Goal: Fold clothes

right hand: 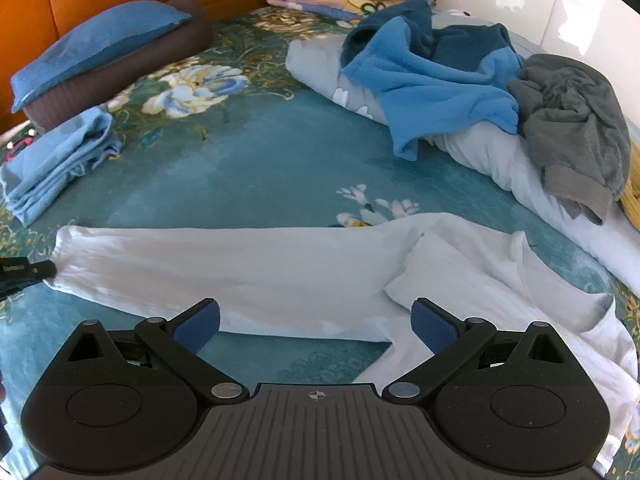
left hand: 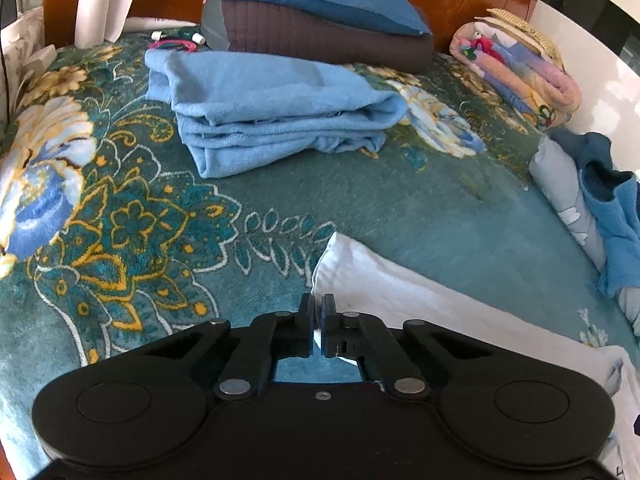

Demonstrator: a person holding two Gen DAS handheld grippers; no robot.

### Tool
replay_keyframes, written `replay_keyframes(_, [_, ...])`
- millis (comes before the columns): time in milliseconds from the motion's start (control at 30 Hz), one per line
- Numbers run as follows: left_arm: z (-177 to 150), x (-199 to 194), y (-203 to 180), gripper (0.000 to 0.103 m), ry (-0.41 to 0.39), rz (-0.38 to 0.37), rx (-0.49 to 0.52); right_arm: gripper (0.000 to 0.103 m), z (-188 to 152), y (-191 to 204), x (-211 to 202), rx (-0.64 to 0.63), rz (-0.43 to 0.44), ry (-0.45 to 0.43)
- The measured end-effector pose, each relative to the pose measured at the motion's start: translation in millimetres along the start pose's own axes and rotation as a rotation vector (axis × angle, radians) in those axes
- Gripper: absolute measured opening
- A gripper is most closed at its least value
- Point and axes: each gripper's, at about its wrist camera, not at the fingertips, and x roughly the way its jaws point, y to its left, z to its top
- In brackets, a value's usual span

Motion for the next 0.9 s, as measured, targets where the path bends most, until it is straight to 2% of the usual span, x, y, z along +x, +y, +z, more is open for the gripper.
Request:
replay_keyframes(200, [4.7,-10.8,-14.0,0.0,-0.028,-0.036,0.026,0.103,-8.4,-12.4,-4.1,0.032,0.003,-0.004])
replay_keyframes(467, [8.7,-23.9,-55.7,0.0,-0.063,-0.13,0.105,0.103,-18.1,-38.4,-14.5,0.083,0.013,-0.023])
replay_keyframes(900, [-15.6,-41.9,-150.8,0.0,-0.064,-0.297,0.278,0.103,-65.3,-122.7,-49.3,0.253,-0.077,-0.061])
